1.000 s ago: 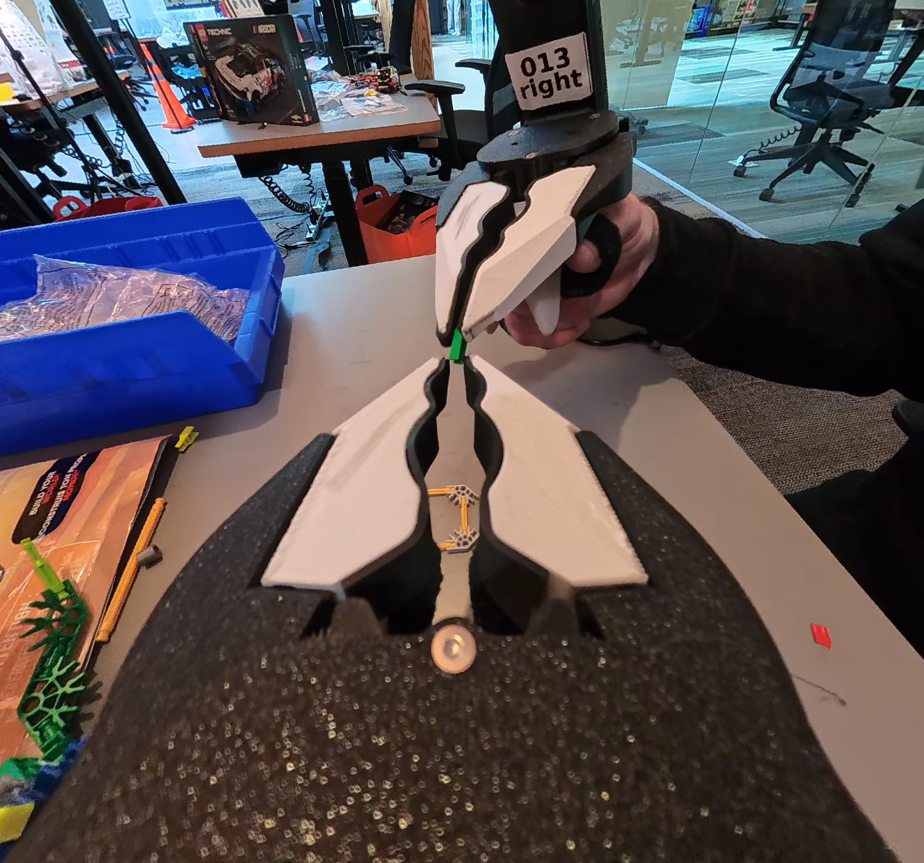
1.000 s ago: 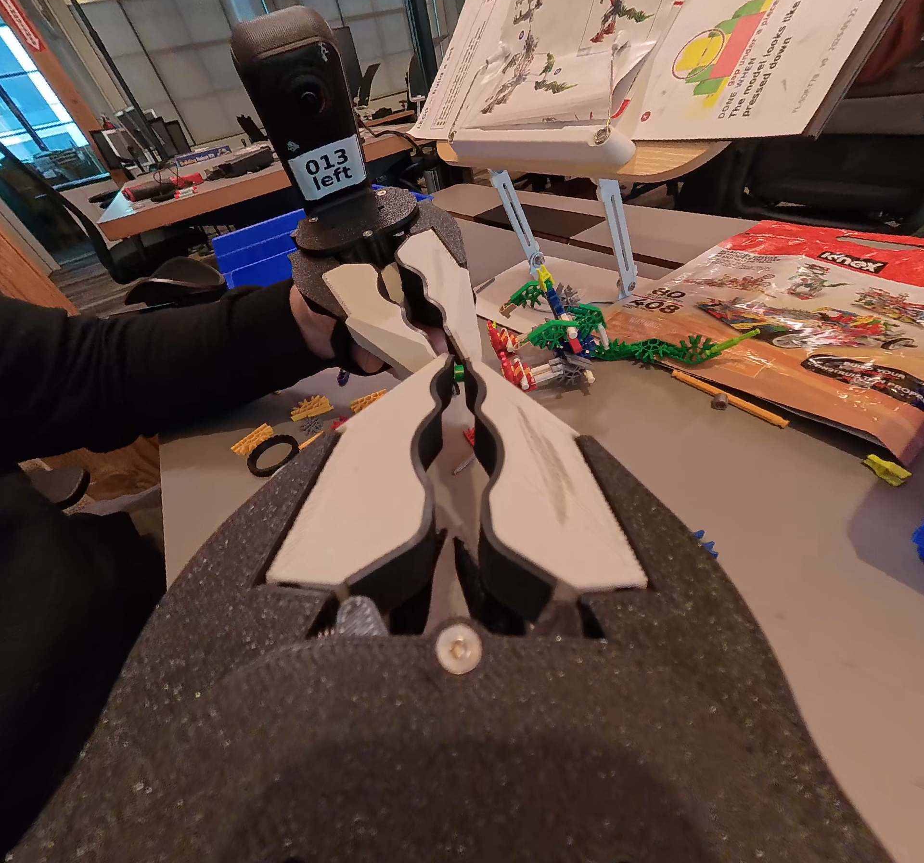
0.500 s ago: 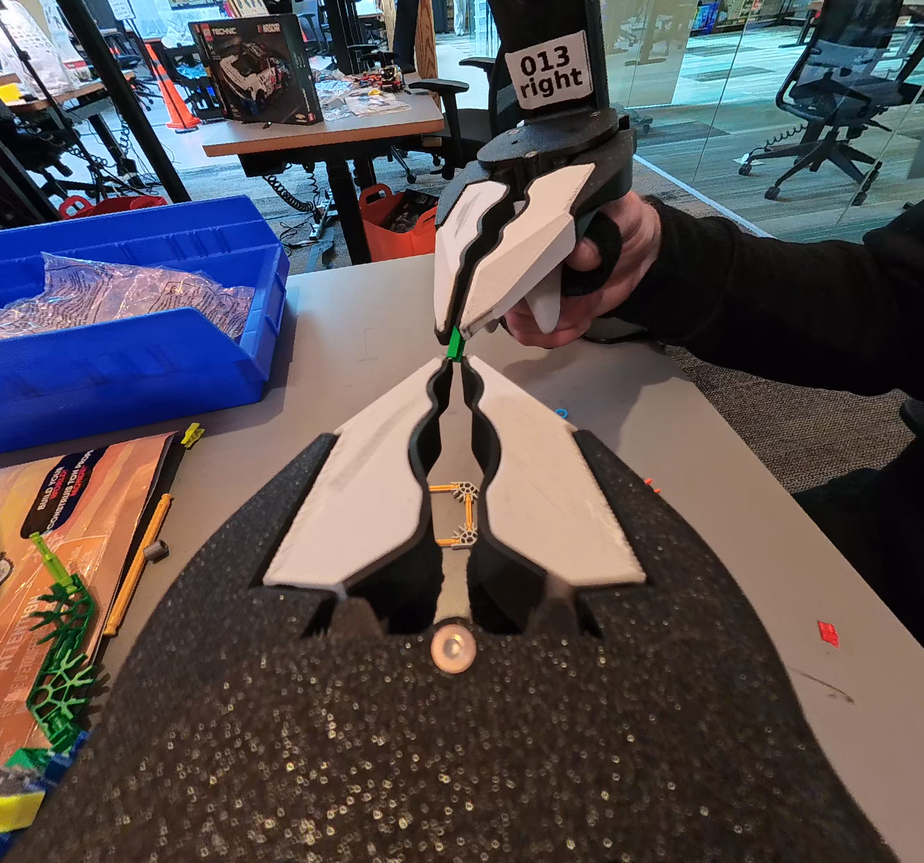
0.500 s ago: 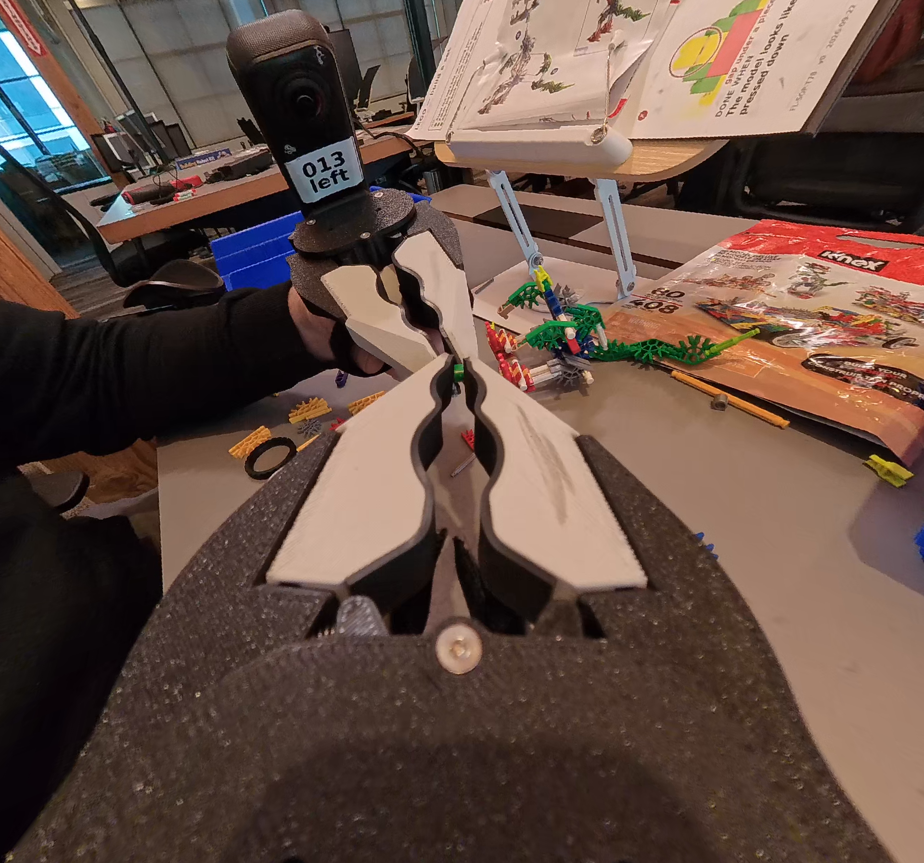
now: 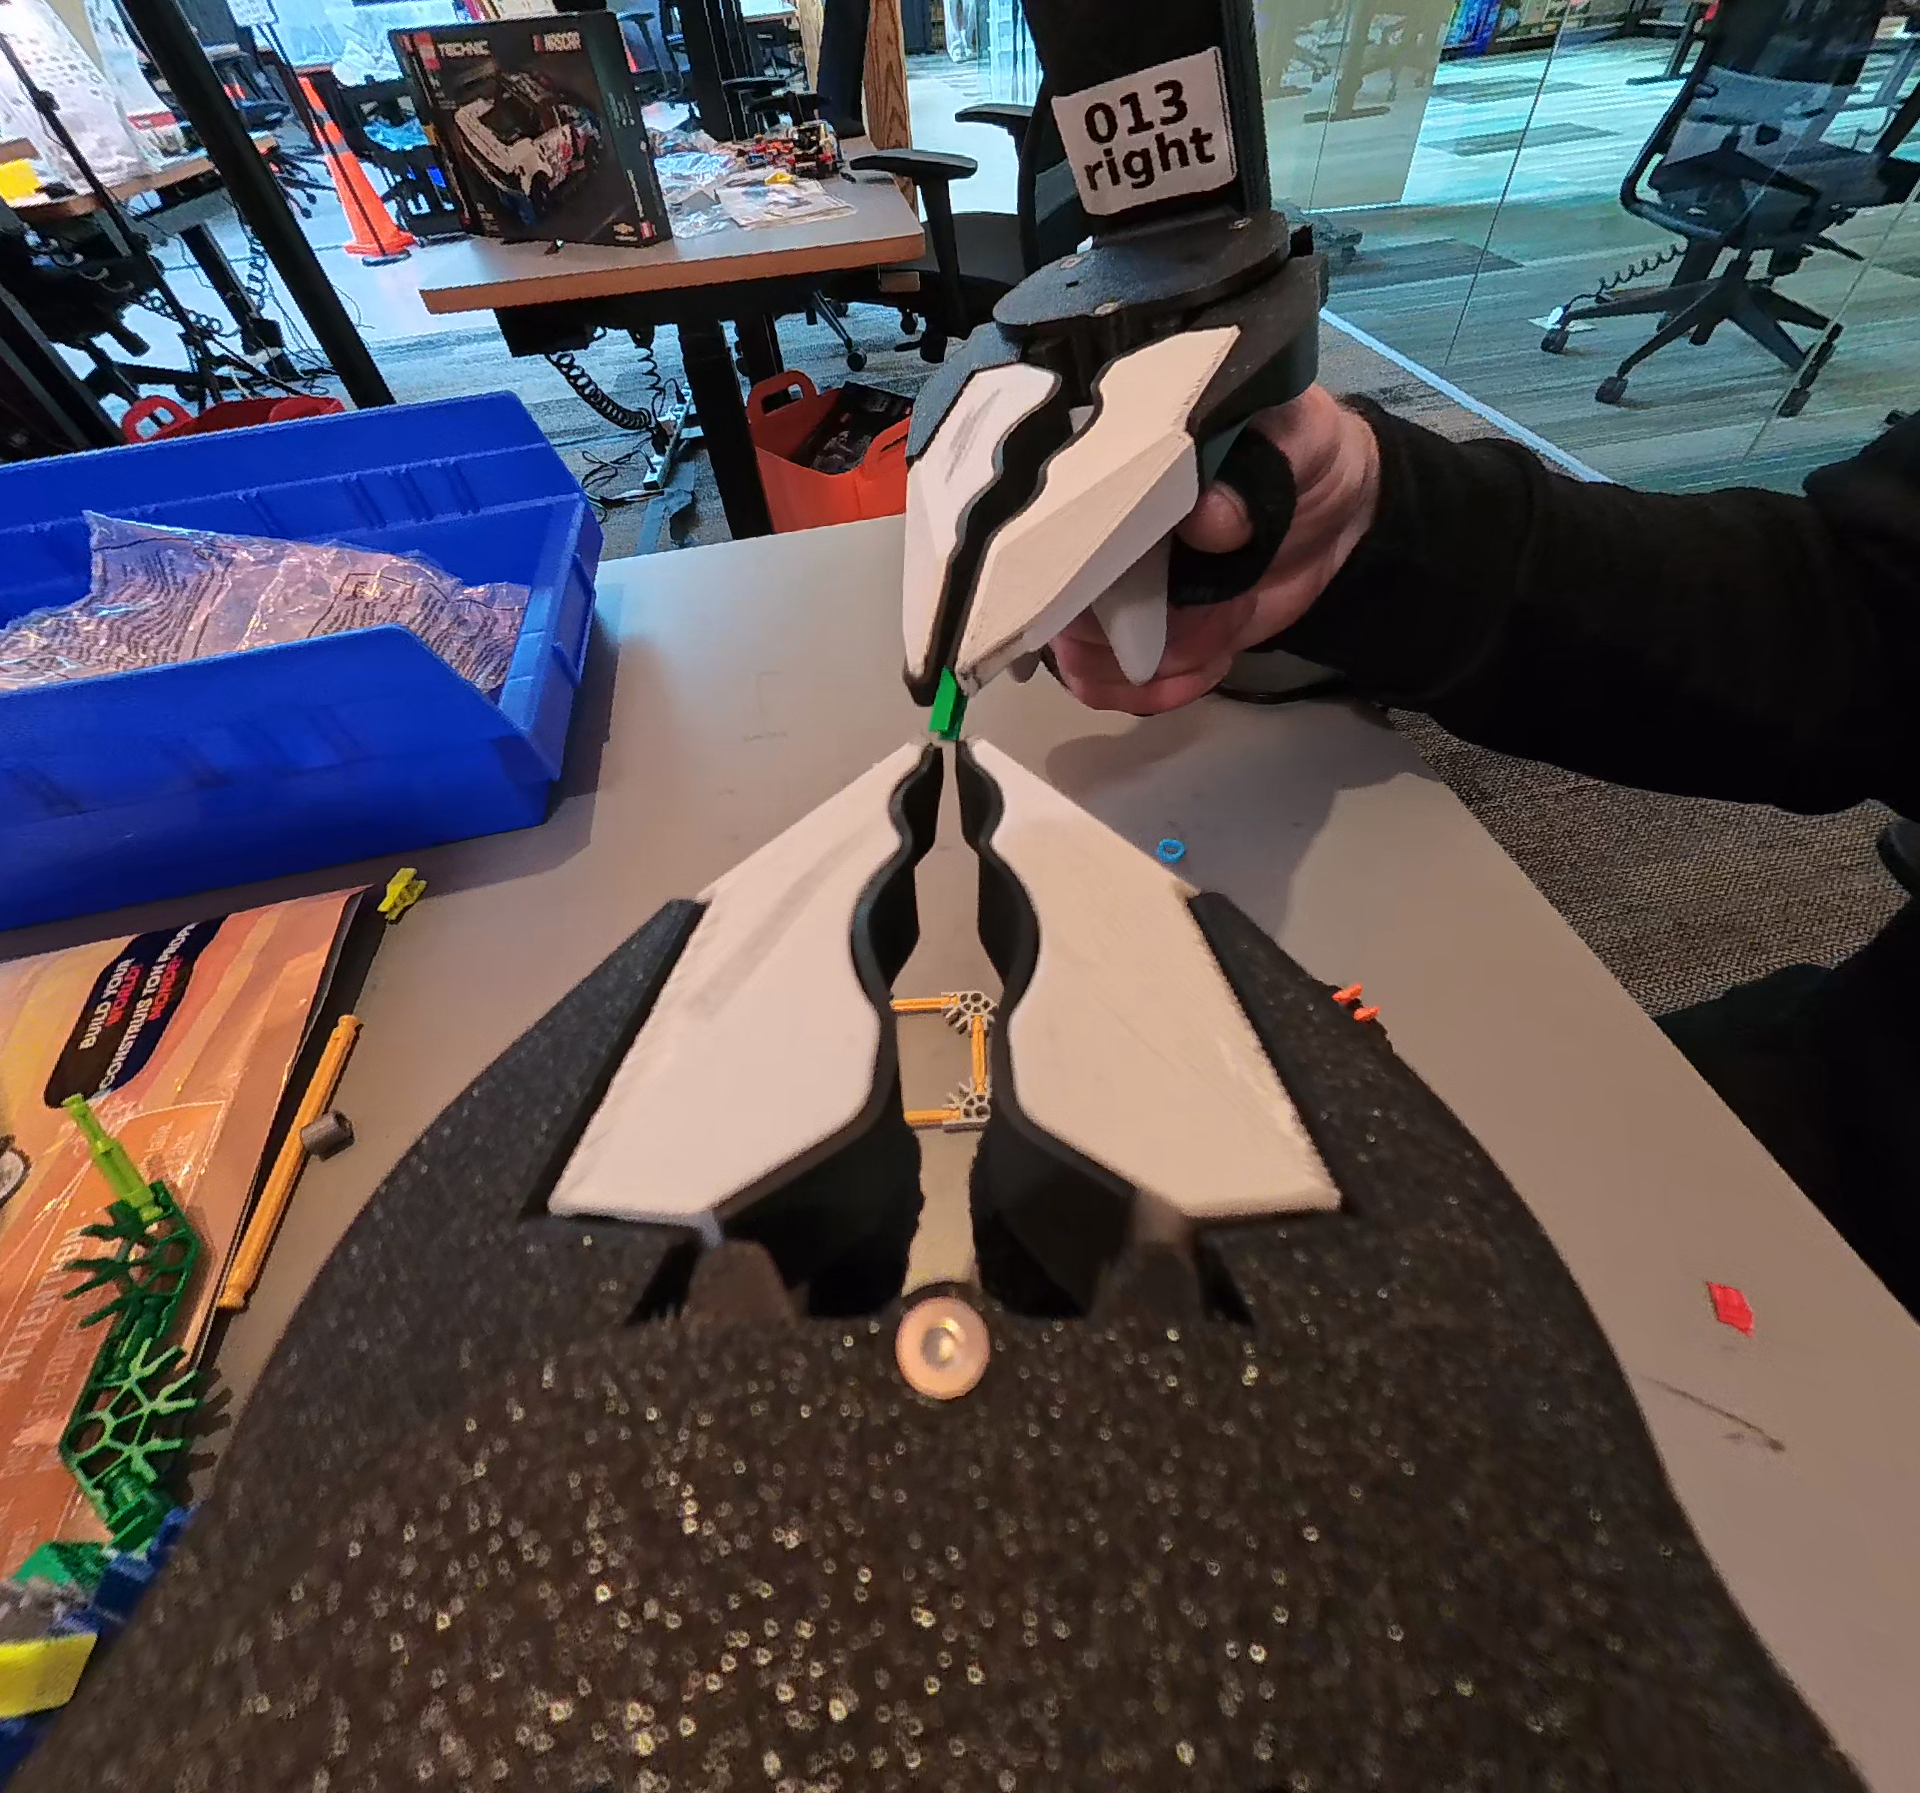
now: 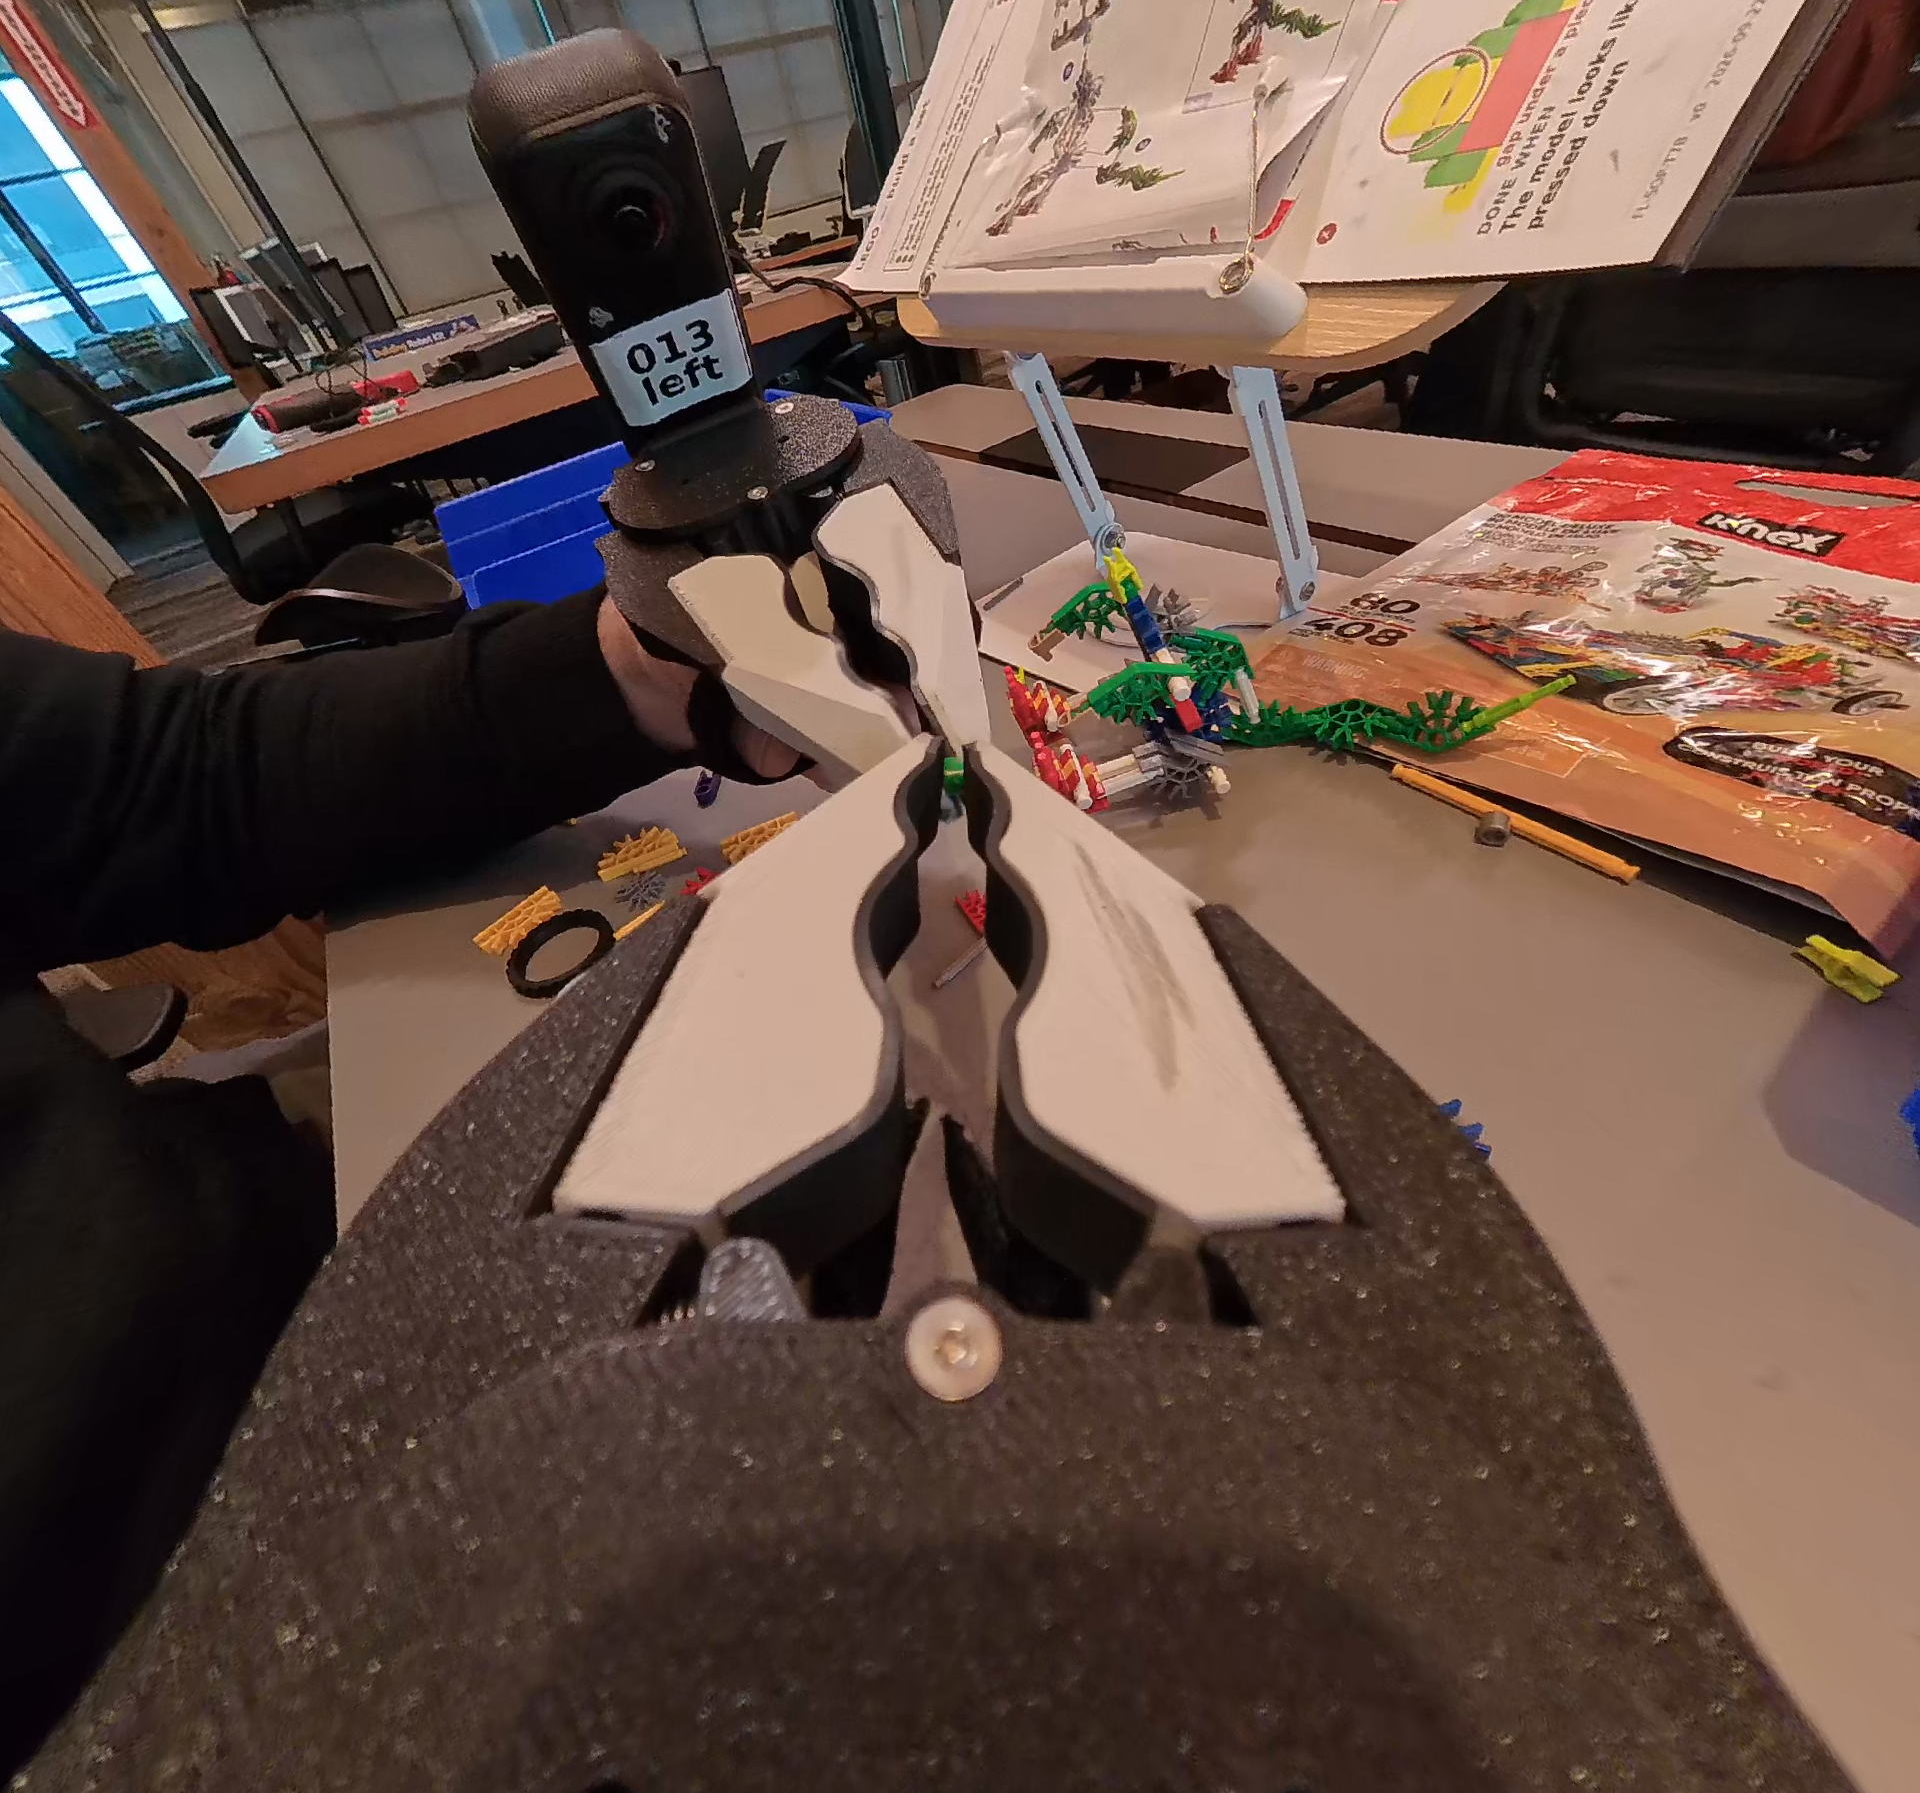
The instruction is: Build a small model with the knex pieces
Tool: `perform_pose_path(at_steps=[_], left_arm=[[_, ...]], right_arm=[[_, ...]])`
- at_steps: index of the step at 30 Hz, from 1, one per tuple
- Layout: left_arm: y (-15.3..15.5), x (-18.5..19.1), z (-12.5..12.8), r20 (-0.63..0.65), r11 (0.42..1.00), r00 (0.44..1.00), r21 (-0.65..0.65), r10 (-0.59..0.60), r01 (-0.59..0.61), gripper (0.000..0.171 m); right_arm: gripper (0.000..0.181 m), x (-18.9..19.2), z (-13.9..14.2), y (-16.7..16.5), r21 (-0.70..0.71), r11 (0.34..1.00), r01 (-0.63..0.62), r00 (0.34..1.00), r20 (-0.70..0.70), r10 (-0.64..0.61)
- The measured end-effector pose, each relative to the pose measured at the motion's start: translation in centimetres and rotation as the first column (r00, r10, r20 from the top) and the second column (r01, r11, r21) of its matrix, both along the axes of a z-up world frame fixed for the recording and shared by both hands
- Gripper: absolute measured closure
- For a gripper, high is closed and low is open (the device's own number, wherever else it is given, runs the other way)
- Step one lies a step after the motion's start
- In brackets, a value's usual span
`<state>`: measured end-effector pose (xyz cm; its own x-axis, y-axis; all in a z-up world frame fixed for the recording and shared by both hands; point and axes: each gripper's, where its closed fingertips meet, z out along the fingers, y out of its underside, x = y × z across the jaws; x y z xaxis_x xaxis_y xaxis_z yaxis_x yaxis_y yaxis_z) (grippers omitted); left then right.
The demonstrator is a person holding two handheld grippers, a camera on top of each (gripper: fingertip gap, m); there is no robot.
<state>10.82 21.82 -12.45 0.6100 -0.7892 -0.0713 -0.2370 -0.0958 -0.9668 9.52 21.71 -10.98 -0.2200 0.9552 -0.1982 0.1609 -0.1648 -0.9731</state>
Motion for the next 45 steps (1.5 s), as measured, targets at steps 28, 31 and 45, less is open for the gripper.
perform_pose_path(at_steps=[28,31,45], left_arm=[[0.7,-2.9,-1.4,-0.075,0.998,0.995,-0.026,0.062,-0.065,0.168],[0.9,-3.7,-1.4,-0.084,0.996,0.993,-0.026,0.082,-0.085,0.168],[1.3,-4.7,-3.0,-0.139,0.992,0.984,-0.058,0.107,-0.116,0.166]], right_arm=[[0.179,0.0,-1.4,0.4,-0.004,1.000,-0.014,0.998,0.068,0.014],[0.179,-0.1,-1.9,0.5,-0.002,1.000,-0.017,0.996,0.089,0.018],[0.179,-0.4,-3.9,0.6,0.000,0.999,-0.036,0.985,0.169,0.035]])
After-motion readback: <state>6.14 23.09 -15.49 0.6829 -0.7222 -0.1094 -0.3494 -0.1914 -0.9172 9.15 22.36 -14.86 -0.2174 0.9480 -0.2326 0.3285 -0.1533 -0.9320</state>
